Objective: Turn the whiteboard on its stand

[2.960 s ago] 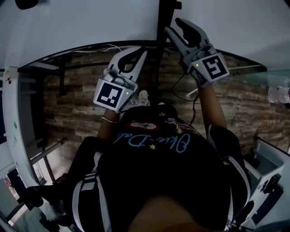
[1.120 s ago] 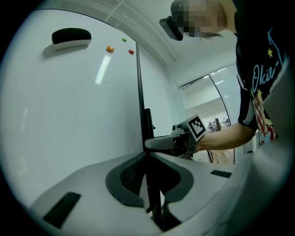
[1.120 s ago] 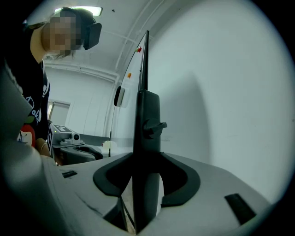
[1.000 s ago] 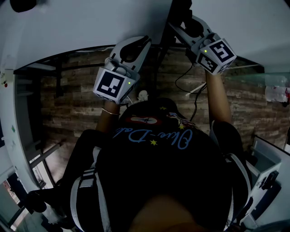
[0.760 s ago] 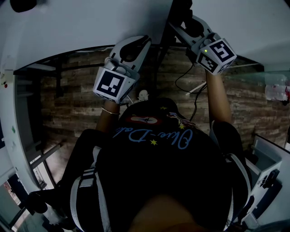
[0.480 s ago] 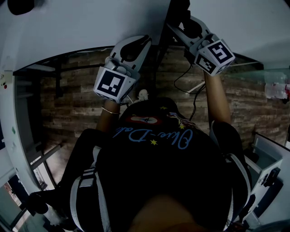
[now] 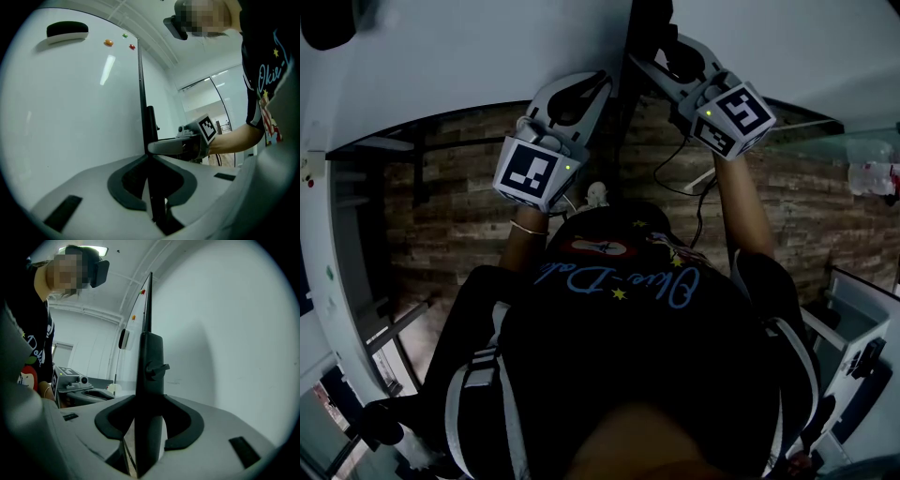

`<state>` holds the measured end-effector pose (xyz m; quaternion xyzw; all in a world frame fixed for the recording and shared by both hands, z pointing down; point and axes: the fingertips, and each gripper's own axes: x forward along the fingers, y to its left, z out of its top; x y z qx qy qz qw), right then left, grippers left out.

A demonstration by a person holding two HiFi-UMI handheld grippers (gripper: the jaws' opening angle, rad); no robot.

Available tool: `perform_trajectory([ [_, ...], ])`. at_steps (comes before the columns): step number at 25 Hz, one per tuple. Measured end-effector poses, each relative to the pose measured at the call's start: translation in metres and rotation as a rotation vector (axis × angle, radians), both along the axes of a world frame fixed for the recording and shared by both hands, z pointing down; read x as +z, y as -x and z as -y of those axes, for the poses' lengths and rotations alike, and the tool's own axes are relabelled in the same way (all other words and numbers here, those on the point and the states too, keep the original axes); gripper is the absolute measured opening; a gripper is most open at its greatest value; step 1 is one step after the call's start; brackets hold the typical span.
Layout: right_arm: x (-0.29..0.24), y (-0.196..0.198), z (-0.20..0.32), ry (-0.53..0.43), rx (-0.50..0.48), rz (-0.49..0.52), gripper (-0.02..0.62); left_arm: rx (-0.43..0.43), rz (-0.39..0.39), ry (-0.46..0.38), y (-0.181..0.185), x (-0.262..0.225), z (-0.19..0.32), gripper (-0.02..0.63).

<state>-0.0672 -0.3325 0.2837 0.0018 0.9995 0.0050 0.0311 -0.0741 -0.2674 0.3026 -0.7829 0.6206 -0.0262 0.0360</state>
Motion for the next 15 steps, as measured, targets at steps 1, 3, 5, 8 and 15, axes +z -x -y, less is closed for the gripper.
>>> perform_trajectory([
  [1, 0.000, 0.000, -0.003, -0.001, -0.001, 0.001, 0.178, -0.002, -0.001, -0.005, 0.000, 0.000, -0.001, 0.040],
  [3, 0.000, -0.001, -0.006, 0.000, 0.002, -0.001, 0.178, -0.005, -0.001, -0.004, -0.002, 0.001, -0.003, 0.040],
  [5, 0.001, -0.001, -0.006, 0.002, 0.007, -0.006, 0.178, -0.007, 0.004, 0.001, -0.002, 0.002, -0.004, 0.040],
  [8, 0.000, -0.001, -0.007, 0.002, 0.008, -0.007, 0.178, -0.012, 0.006, 0.011, -0.001, 0.004, -0.003, 0.040],
  [15, -0.001, -0.007, -0.013, 0.002, 0.001, 0.001, 0.178, -0.025, 0.008, 0.021, -0.005, 0.003, -0.005, 0.040],
])
